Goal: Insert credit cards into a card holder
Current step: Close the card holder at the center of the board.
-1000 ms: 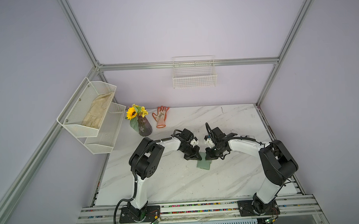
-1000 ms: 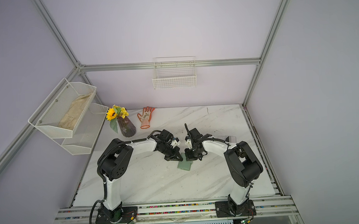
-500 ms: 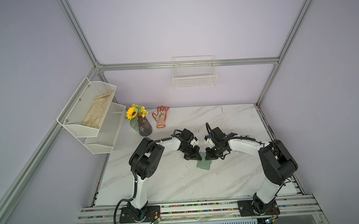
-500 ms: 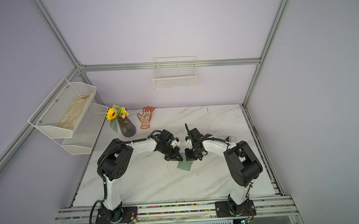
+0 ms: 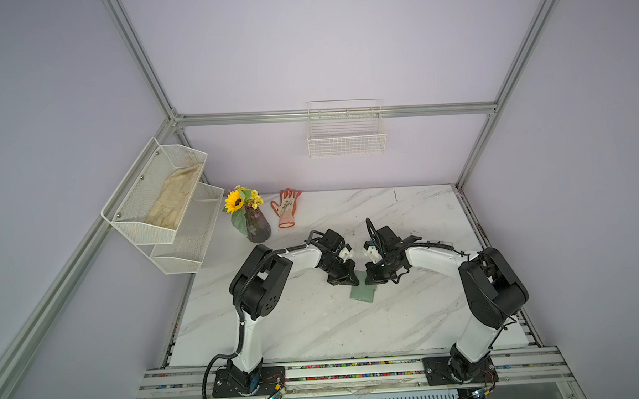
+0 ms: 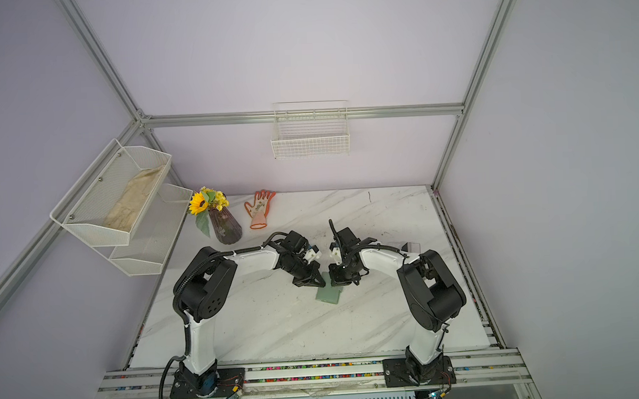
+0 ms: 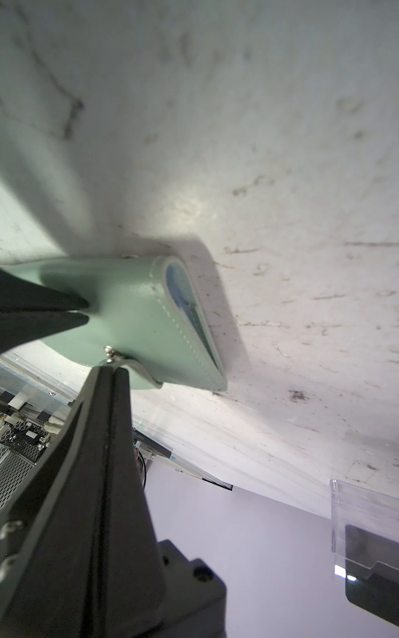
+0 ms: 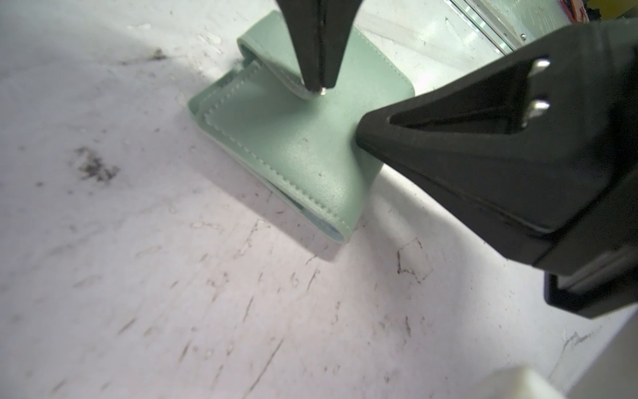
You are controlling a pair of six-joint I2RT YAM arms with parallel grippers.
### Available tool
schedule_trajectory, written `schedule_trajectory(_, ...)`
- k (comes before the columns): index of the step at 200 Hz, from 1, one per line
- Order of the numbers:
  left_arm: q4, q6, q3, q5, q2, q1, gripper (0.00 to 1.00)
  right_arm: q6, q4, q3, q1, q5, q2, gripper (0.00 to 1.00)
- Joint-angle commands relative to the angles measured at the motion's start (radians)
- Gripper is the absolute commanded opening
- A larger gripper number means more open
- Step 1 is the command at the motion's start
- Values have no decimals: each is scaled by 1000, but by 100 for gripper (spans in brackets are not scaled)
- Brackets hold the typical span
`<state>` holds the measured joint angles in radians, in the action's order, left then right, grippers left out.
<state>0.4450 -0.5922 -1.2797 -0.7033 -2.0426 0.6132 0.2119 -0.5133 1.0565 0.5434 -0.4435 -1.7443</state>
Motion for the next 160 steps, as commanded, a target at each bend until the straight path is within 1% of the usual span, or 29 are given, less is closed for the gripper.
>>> schedule_trajectory(1,37,-7,49,59,2,2,2,3,2,-20,11,10,-46,0)
schedule_trajectory(45,37,-6,51,59,-1,2,2,-4,-16,1,39,-3,-58,0)
schedule_trajectory(96,35,-4,52,59,4,2,2,4,-39,11,58,17,-89,0)
schedule_trajectory(160,35,2,55,59,5,1,2,35,-89,37,95,94,-132,0)
